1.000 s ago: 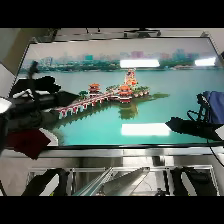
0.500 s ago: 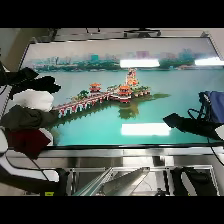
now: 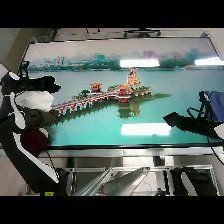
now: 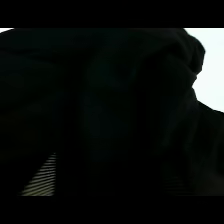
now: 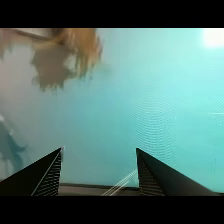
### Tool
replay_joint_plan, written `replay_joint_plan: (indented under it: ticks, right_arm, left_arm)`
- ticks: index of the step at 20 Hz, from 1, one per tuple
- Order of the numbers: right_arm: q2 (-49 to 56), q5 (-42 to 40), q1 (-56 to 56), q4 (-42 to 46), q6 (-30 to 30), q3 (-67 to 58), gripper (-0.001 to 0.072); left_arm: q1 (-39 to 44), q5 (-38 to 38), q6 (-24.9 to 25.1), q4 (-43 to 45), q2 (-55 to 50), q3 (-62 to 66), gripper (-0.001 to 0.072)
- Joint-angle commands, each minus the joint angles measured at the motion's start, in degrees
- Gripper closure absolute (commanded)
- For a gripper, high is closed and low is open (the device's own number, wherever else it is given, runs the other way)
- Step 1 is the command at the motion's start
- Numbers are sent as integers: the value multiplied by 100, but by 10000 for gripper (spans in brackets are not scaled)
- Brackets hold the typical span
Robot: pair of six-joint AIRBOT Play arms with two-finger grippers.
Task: Fold the shirts.
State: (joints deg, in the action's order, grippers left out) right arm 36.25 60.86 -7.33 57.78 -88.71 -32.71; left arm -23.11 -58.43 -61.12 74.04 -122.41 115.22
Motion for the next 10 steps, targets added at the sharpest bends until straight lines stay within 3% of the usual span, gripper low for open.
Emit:
replay_joint_plan:
  ticks: [1,2,5,10]
  right_arm:
    - [98,-107,4,2,-2,2,194]
    - [127,-105,4,2,-2,2,194]
    - [195,-105,4,2,0,2,195]
    - [275,-103,4,4,31,2,195]
  left_arm:
    - [83,-31,-219,243,-127,103,655]
    - [96,-229,-326,225,-127,251,686]
    - [240,-415,-901,120,256,459,687]
    - [837,-529,-883,-1322,1838,444,686]
